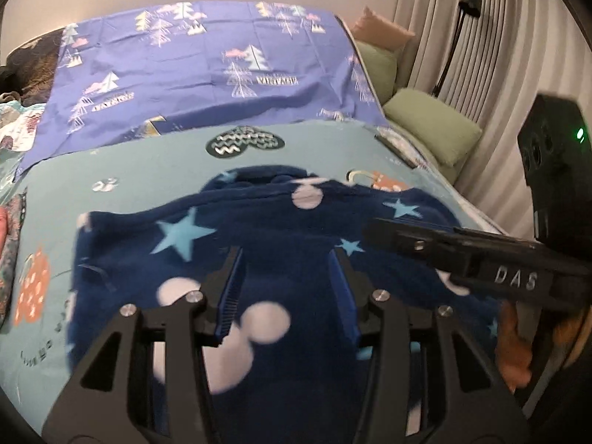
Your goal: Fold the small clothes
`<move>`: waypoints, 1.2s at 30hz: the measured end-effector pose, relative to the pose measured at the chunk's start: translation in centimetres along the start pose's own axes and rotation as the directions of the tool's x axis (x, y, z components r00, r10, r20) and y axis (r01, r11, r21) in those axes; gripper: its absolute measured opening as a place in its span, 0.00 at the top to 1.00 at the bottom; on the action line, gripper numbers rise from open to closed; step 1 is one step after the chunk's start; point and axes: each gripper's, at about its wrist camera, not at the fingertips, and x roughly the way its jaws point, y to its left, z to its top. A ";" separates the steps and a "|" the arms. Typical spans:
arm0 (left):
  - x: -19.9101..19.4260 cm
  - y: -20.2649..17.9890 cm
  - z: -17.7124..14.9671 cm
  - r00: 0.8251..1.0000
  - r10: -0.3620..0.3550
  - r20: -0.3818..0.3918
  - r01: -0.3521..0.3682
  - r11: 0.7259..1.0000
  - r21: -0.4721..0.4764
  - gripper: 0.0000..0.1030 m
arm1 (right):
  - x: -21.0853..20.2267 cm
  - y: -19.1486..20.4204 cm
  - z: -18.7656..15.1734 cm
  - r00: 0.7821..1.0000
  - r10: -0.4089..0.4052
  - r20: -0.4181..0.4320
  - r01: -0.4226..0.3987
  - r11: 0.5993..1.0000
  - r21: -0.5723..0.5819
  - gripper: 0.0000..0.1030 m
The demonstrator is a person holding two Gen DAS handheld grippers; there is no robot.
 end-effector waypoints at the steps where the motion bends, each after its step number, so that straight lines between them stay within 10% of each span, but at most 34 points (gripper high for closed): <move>1: 0.8 -0.1 0.0 1.000 0.006 -0.018 -0.006 1.000 0.000 0.53 | 0.6 -0.3 0.1 1.000 -0.005 -0.009 0.005 1.000 0.004 0.65; 13: 5.2 1.9 -1.6 0.990 0.019 -0.138 -0.031 0.996 -0.082 0.52 | 7.0 -2.4 -0.7 0.981 -0.136 -0.135 0.134 0.991 -0.026 0.63; 28: -1.8 1.9 -2.9 0.993 0.099 -0.068 -0.104 0.991 -0.082 0.50 | -4.0 0.6 -6.6 0.996 -0.036 -0.085 0.027 0.994 -0.101 0.63; 36: -1.9 2.3 -7.8 0.982 0.186 -0.044 -0.184 0.982 0.038 0.42 | -2.4 -0.4 -10.2 0.991 -0.058 -0.117 0.052 0.997 -0.055 0.63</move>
